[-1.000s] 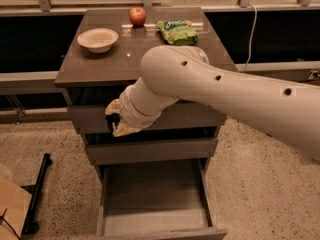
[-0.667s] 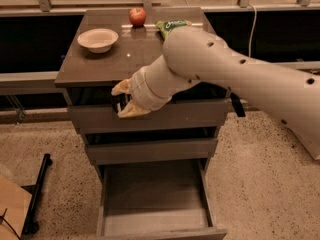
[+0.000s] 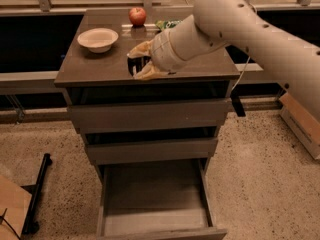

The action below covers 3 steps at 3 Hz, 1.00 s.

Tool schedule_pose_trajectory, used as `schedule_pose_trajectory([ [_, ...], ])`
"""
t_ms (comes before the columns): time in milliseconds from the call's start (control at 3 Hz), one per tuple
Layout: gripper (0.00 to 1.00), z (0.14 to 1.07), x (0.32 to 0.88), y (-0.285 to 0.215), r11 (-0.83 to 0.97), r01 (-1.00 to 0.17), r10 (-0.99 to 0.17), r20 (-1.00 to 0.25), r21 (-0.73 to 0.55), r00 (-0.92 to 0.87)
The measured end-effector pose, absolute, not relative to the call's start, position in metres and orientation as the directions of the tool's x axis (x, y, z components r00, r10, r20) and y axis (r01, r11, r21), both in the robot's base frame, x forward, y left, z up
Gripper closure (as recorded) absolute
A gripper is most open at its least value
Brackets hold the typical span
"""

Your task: Pick rxbar chocolate from bottom drawer and place on counter

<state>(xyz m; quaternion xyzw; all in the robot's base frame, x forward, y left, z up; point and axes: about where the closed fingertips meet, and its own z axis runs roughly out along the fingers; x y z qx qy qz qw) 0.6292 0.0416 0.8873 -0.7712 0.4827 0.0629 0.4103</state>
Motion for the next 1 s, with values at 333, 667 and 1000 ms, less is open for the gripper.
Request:
schedule_pose_trajectory([
  [333,1.00,0.901,0.679,0.018,-0.140,-0.794,-0.710,-0.499,-0.591,0.497],
  [667,1.00,0.900,0.727,-0.003,-0.091,-0.792,-0.735,-0.495,-0.604,0.463],
  [1000,1.00,0.883,0.781,-0.027,-0.043,-0.778,-0.759,-0.486,-0.627,0.433],
])
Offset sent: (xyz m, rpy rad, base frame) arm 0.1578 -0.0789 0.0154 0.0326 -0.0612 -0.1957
